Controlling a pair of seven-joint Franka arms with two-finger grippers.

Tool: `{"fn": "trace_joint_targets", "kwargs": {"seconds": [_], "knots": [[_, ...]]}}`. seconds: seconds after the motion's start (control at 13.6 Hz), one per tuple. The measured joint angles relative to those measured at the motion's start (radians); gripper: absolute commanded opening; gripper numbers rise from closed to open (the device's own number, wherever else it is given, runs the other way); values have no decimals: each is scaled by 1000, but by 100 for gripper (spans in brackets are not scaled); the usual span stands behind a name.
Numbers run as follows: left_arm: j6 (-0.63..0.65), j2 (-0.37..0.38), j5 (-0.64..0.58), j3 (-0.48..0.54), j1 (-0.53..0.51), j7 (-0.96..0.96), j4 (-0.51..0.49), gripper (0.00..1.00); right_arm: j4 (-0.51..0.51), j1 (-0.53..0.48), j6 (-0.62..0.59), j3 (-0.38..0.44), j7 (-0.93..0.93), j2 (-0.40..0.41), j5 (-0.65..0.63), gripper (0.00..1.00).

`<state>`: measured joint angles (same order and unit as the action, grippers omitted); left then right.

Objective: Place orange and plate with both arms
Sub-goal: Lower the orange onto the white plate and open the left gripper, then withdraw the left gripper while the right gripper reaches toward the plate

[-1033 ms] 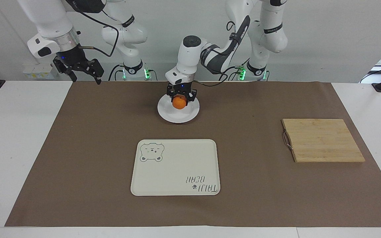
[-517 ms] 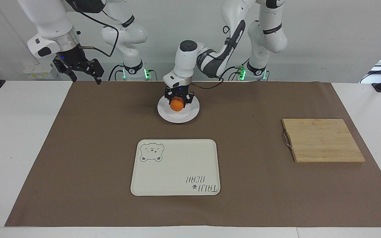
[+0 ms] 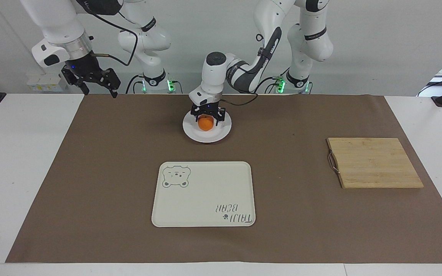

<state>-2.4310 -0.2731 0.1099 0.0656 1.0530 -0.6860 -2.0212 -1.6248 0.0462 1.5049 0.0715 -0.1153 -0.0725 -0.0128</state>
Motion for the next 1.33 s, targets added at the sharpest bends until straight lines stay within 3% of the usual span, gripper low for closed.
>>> {"fn": "trace_joint_targets", "kwargs": {"seconds": [0.3, 0.52, 0.89, 1.33], "knots": [[87, 51, 0, 30, -44, -1, 25, 100, 0, 0, 0, 0, 0, 0, 0, 100], [229, 128, 0, 42, -172, 69, 54, 100, 0, 0, 0, 0, 0, 0, 0, 100], [313, 174, -1, 48, -384, 281, 53, 100, 0, 0, 0, 0, 0, 0, 0, 100], [402, 310, -5, 50, -685, 636, 54, 100, 0, 0, -6, 0, 0, 0, 0, 100]]}}
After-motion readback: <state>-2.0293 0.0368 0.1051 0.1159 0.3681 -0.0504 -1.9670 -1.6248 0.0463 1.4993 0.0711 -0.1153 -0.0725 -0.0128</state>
